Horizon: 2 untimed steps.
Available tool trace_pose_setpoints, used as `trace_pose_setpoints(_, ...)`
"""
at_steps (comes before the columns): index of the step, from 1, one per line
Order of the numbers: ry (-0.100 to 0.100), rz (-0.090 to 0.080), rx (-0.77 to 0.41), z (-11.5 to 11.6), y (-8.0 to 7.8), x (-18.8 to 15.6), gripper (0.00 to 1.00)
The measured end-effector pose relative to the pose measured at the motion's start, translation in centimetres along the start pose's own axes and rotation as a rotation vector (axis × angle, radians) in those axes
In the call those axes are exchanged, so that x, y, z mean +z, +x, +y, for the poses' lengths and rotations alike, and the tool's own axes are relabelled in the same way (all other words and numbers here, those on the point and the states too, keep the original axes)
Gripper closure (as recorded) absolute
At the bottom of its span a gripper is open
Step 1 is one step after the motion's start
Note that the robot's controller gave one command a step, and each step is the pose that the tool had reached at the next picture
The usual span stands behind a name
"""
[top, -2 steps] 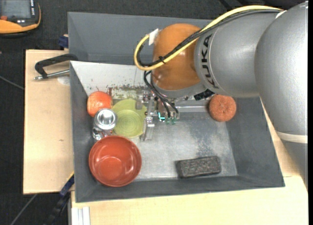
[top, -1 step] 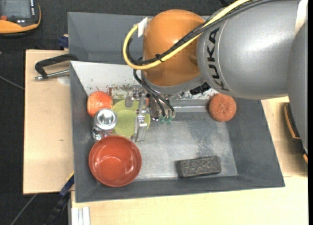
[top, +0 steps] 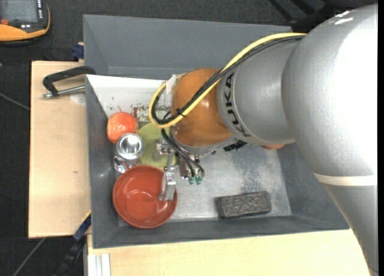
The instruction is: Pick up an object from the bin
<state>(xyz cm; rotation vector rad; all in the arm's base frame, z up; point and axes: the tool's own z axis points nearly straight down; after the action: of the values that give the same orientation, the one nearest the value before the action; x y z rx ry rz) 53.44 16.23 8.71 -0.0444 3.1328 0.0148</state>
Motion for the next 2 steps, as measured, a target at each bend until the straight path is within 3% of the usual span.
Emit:
trace_pose_setpoints(1, -0.003, -0.004, -0.021, -0.4, -3.8, 1.7, 0.0)
trace_pose_setpoints(2, -0.007, 0.002, 0.099, -1.8, -4.3, 1.7, 0.0)
